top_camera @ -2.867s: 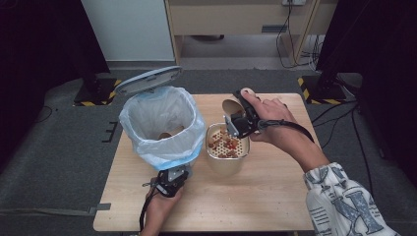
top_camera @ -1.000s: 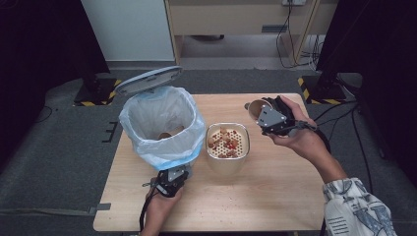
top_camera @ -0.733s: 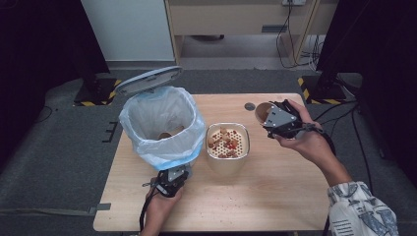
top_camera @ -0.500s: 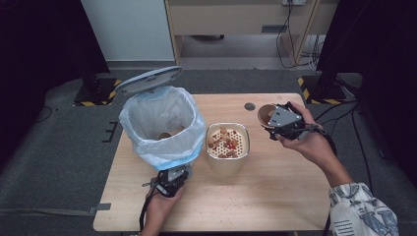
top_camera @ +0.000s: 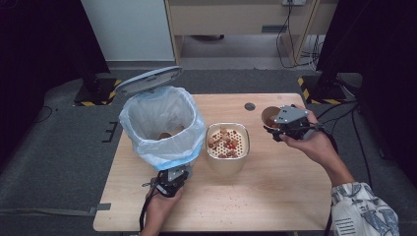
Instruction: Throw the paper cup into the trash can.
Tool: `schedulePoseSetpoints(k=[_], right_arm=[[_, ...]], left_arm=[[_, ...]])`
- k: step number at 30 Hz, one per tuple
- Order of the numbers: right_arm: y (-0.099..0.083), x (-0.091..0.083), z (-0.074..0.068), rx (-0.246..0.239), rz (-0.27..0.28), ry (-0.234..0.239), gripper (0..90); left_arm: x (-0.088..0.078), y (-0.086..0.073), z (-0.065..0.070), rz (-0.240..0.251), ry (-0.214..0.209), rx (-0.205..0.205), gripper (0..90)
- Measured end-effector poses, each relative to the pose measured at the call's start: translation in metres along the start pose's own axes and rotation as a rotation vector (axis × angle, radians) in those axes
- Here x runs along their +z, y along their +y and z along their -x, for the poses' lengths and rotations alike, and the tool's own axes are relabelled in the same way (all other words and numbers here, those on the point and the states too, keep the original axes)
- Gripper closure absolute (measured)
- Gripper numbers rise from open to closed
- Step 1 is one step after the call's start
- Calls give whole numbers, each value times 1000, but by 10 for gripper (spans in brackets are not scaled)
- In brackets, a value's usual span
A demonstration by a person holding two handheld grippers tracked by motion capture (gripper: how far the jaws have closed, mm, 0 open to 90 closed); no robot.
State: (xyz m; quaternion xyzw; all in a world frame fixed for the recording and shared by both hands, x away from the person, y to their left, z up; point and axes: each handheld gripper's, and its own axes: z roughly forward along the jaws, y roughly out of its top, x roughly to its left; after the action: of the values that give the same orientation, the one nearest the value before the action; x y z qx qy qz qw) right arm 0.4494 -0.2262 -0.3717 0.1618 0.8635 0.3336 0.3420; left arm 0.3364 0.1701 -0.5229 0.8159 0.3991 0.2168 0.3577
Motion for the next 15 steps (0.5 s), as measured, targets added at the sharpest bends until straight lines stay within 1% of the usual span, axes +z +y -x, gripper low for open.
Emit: schedulePoseSetpoints(k=[2,4,7,10,12,15], right_arm=[[-1,-1,2,27,0,23,308],[-1,-2,5,67,2,46,308],[-2,-4,7,106,18,76,310],[-2,-4,10,144,21,106,309],[-2,-4,11,181,27,129,309],[-1,-4,13,216,28,156,309]], left_arm=[[0,0,0,0,0,0,890],[0,0,0,0,-1,0,891],[0,0,0,0,0,0,890],[0,0,0,0,0,0,890],[0,0,0,0,0,0,890],[0,0,0,0,0,0,891]])
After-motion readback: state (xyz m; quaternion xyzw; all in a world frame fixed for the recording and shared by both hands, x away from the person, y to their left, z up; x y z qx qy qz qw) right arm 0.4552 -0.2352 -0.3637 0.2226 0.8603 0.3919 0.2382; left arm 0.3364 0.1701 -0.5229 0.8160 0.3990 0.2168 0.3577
